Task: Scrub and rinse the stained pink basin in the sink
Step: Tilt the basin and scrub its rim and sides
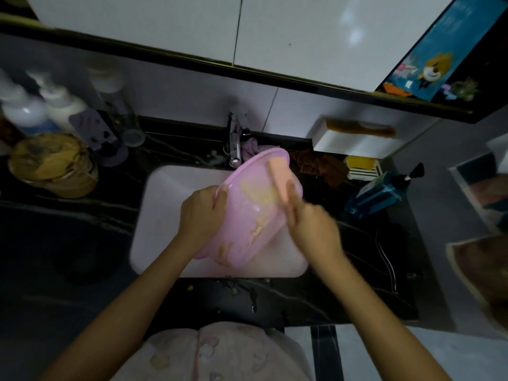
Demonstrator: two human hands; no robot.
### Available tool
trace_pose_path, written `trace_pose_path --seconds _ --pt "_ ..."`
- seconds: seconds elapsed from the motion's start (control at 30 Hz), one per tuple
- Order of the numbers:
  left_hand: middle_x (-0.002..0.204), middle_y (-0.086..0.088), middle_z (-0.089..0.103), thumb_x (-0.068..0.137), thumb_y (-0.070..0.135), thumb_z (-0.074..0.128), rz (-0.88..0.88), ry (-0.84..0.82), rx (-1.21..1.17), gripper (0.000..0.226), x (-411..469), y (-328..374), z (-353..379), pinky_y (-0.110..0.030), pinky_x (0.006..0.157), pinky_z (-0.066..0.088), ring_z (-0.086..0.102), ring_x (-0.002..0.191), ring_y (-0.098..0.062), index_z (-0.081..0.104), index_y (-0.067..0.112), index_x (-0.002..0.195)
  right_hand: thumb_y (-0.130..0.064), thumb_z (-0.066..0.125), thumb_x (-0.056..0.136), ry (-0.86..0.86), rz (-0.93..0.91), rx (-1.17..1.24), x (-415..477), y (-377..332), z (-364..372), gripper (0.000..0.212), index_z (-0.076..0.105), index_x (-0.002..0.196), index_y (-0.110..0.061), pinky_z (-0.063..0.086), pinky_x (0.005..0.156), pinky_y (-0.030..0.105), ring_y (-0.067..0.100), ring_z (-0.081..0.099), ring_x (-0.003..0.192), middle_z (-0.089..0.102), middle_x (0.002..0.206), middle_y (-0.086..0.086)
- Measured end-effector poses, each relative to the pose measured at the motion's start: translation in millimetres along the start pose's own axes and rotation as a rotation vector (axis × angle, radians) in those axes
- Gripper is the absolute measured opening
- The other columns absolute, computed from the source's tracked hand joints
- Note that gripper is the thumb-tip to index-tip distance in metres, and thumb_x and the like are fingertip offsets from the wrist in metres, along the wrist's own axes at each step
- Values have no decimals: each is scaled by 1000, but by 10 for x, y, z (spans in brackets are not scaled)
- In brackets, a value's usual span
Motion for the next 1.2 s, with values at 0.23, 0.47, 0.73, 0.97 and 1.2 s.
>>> trace_pose_path --seconds 0.23,0.47,0.73,0.97,1.2 --pt "60 5 44 90 37 27 40 -36 -100 27 33 -118 -30 -32 56 28 45 60 -24 34 23 68 -43 24 100 54 -12 -17 -122 -25 75 53 10 150 -35 38 49 30 25 58 62 56 72 6" --pt "74 5 51 92 44 30 57 77 -127 28 -252 -512 -115 -32 59 36 47 66 -11 46 26 77 -39 25 101 109 -3 -34 41 -22 92 52 10 151 -30 36 44 30 22 50 56 47 67 3" --pt "60 -2 48 90 41 35 -107 164 -290 39 -185 -396 -46 -36 56 35 42 58 -15 48 14 66 -42 29 99 143 -63 206 -76 -31 211 50 25 148 -29 33 36 26 19 52 47 53 58 3" --pt "55 -1 46 92 34 36 -72 193 -138 36 66 -314 -91 -30 55 28 44 57 -22 41 19 59 -36 34 100 155 36 185 115 289 259 51 24 149 -28 37 40 27 22 55 47 55 55 6" --pt "62 -4 52 92 33 36 -98 213 -112 32 138 -384 -137 -29 57 29 48 61 -23 47 18 67 -38 35 93 232 -128 275 -244 -128 694 52 30 144 -30 43 36 33 26 52 37 56 45 9"
Point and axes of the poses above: each hand's wrist, its own x-axis towards the middle knuckle, its own z-axis out of the palm, y = z × x, the point moved 2 cm from there along x, towards the middle knuckle
